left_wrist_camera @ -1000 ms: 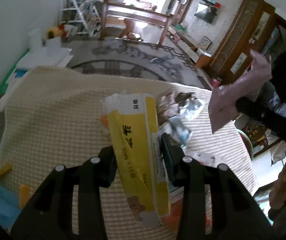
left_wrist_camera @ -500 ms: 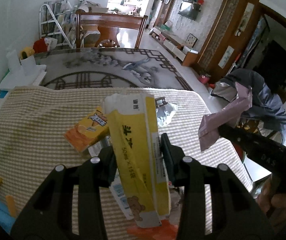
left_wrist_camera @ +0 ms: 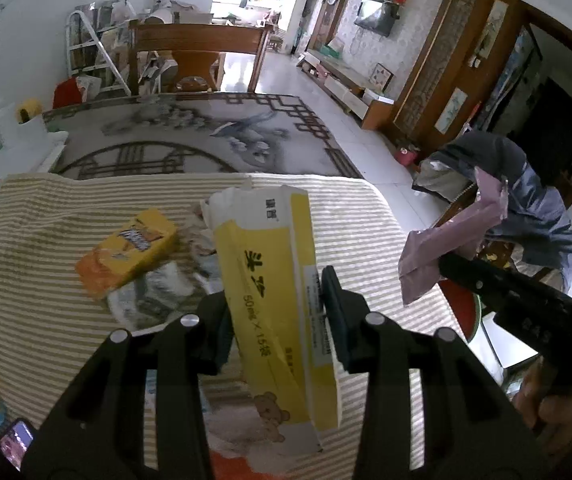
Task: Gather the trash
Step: 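Carry both items to the red bucket and open the right tool to drop the pink bag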
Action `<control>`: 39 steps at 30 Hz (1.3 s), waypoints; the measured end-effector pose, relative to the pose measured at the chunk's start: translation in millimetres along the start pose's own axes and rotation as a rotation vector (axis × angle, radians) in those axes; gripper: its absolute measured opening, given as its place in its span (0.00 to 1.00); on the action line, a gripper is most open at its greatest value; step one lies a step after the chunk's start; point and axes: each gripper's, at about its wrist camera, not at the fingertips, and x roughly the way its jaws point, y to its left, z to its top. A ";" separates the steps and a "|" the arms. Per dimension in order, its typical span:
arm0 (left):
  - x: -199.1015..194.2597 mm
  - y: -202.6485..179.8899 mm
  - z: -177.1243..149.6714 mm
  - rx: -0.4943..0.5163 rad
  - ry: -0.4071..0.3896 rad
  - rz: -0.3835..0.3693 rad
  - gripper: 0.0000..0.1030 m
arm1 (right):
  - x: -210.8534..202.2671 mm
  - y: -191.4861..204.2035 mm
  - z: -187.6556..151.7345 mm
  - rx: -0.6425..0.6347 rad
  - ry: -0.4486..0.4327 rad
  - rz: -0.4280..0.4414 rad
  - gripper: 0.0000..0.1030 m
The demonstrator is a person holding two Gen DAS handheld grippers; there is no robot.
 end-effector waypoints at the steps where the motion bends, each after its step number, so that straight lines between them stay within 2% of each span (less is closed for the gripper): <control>1: 1.4 -4.8 -0.4 0.001 -0.001 0.003 0.37 | -0.4 -4.6 0.8 0.002 0.001 0.001 0.24; 12: 16.9 -67.0 2.6 0.016 0.001 0.011 0.37 | -20.4 -64.9 4.5 0.028 -0.003 0.006 0.24; 22: 49.9 -139.4 8.6 0.089 0.040 -0.078 0.37 | -51.5 -140.4 -5.6 0.137 -0.031 -0.072 0.25; 33: 102.4 -236.0 23.2 0.201 0.087 -0.210 0.37 | -71.5 -224.7 -25.1 0.292 -0.022 -0.178 0.26; 38: 119.8 -268.6 22.0 0.247 0.111 -0.240 0.37 | -73.9 -251.0 -33.5 0.346 -0.009 -0.210 0.26; 39: 122.9 -275.8 22.5 0.259 0.112 -0.248 0.40 | -75.1 -256.0 -36.2 0.356 -0.003 -0.214 0.28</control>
